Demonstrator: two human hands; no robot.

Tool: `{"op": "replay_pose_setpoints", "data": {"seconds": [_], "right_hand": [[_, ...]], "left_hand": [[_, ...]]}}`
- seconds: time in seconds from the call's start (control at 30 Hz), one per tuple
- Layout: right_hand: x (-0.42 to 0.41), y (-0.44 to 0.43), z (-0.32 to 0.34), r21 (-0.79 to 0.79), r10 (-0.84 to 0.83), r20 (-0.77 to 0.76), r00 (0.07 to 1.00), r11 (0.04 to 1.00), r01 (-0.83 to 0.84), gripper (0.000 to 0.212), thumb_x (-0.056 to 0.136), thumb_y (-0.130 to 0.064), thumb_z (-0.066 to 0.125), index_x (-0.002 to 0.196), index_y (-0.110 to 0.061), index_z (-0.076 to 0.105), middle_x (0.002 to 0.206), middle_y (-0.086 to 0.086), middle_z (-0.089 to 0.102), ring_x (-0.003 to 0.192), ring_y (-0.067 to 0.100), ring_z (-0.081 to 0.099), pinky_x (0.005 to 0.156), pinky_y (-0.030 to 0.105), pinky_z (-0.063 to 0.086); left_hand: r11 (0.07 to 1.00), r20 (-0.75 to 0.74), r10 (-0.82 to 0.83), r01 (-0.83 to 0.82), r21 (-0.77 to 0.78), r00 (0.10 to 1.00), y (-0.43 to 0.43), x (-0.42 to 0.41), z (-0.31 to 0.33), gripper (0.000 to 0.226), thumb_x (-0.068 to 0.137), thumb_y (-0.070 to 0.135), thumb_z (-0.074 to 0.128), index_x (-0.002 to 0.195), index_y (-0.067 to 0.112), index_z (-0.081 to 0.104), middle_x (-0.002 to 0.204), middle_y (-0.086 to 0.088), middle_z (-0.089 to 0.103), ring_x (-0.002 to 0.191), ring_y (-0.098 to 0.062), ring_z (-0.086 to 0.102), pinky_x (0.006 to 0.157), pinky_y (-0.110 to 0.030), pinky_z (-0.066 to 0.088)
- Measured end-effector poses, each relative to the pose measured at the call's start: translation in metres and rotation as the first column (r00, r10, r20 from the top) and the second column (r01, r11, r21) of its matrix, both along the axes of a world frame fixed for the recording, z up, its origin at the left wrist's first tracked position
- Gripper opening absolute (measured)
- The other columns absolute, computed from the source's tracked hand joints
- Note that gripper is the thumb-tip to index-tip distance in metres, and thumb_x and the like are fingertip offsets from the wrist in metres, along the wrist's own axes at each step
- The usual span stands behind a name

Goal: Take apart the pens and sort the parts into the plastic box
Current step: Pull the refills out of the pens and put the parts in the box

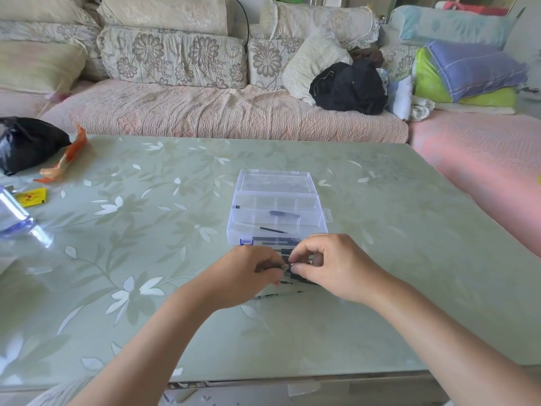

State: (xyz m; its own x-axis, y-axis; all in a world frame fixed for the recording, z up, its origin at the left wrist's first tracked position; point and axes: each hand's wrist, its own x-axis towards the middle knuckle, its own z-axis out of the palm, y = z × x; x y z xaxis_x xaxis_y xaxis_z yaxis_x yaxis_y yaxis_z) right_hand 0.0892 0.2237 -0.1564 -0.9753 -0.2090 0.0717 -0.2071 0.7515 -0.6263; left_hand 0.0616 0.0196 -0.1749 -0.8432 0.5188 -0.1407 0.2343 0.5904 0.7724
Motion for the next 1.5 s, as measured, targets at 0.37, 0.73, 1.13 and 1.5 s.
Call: {"op": "replay_pose_setpoints", "data": {"seconds": [0.37,0.73,1.13,1.5], "right_hand": [[0.005,-0.003,0.007,-0.071,-0.026,0.019,0.999,0.997,0.027,0.004,0.083,-0.026,0.074,0.084,-0.03,0.072,0.06,-0.035,0.054,0.056,-0.001,0.048,0.053,0.01,0.035],[0.002,-0.004,0.006,-0.252,-0.073,0.145,0.987,0.962,0.108,0.004,0.082,-0.024,0.076,0.081,-0.023,0.072,0.056,-0.02,0.061,0.048,0.0,0.047,0.051,0.011,0.037],[0.001,-0.008,0.001,-0.322,-0.127,0.125,0.984,0.933,0.161,0.009,0.082,-0.019,0.076,0.08,-0.027,0.071,0.053,-0.008,0.058,0.048,0.008,0.047,0.05,0.017,0.04],[0.002,-0.01,0.004,-0.429,-0.174,0.108,0.979,0.88,0.203,0.01,0.086,-0.009,0.071,0.087,-0.019,0.07,0.07,0.001,0.07,0.044,0.012,0.056,0.042,0.016,0.036]], "left_hand": [[1.0,0.004,-0.023,0.023,-0.002,1.0,-0.004,-0.001,0.002,0.023,0.101,0.03,0.046,0.098,0.035,0.067,0.078,0.014,0.069,0.051,-0.01,0.053,0.06,-0.028,0.045],[1.0,-0.062,-0.005,0.007,0.023,0.998,-0.003,0.0,0.007,0.016,0.097,0.03,0.054,0.097,0.035,0.069,0.08,0.012,0.068,0.051,-0.001,0.045,0.052,-0.012,0.036],[0.998,-0.078,0.043,-0.039,0.054,0.996,-0.003,-0.001,0.007,0.015,0.096,0.031,0.054,0.095,0.037,0.068,0.08,0.016,0.069,0.057,-0.007,0.05,0.062,-0.031,0.05],[0.992,-0.093,0.061,-0.05,0.115,0.994,-0.003,-0.004,0.004,0.029,0.097,0.028,0.05,0.106,0.054,0.061,0.076,0.016,0.066,0.056,-0.012,0.051,0.062,-0.031,0.05]]}}
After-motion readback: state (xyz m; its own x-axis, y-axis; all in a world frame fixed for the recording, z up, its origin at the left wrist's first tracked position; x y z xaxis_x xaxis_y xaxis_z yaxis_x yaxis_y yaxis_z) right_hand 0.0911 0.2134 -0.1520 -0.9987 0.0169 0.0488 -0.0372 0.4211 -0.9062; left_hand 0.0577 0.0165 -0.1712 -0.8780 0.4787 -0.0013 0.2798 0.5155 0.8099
